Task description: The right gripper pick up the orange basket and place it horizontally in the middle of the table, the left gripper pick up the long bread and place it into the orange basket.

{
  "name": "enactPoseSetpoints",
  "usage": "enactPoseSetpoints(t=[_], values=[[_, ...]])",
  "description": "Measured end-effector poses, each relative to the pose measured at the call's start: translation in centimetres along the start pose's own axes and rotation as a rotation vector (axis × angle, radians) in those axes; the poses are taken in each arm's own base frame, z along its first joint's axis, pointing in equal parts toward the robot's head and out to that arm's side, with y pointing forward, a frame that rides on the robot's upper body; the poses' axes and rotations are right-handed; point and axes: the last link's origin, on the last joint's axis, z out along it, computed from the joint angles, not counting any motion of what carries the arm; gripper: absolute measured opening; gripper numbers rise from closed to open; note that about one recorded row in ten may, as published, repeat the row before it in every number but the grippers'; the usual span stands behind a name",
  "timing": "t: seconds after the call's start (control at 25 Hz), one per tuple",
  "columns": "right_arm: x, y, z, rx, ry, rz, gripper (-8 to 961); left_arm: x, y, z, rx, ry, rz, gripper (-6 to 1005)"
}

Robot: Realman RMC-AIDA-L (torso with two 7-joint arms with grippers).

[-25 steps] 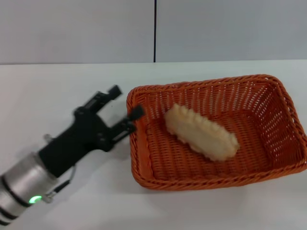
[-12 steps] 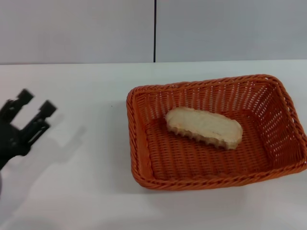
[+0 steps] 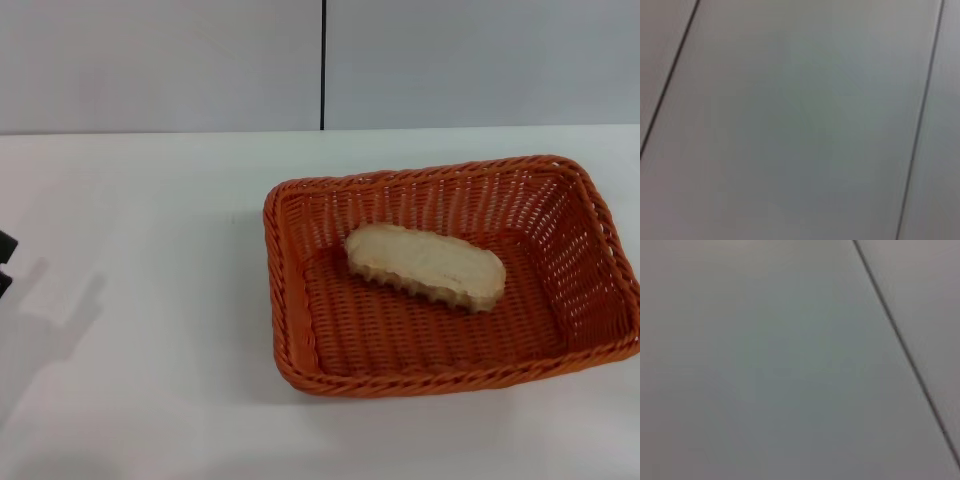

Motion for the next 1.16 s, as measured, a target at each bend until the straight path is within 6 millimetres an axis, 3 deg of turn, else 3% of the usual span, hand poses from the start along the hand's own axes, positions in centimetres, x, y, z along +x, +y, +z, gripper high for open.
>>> enactPoseSetpoints(t=[0.48, 0.72, 0.8, 1.16], values=[[1.4, 1.1, 1.4, -0.068, 0.080, -0.062, 377, -0.2, -0.4, -0.3, 0.037, -0.013, -0.001, 785], [1.4, 0.6, 0.4, 0.001, 0.052, -0.066, 569, 0.2, -1.1, -1.0, 0.094, 0.007, 0.023, 785], [1.3, 0.5, 0.1, 0.010, 0.043, -0.068, 780, 0.3, -1.2, -1.0, 0.099, 0.009, 0.027, 785], [0.0, 0.1, -2.0, 0.050, -0.037, -0.081, 780, 1.3, -2.3, -1.7, 0.159, 0.046, 0.074, 785]])
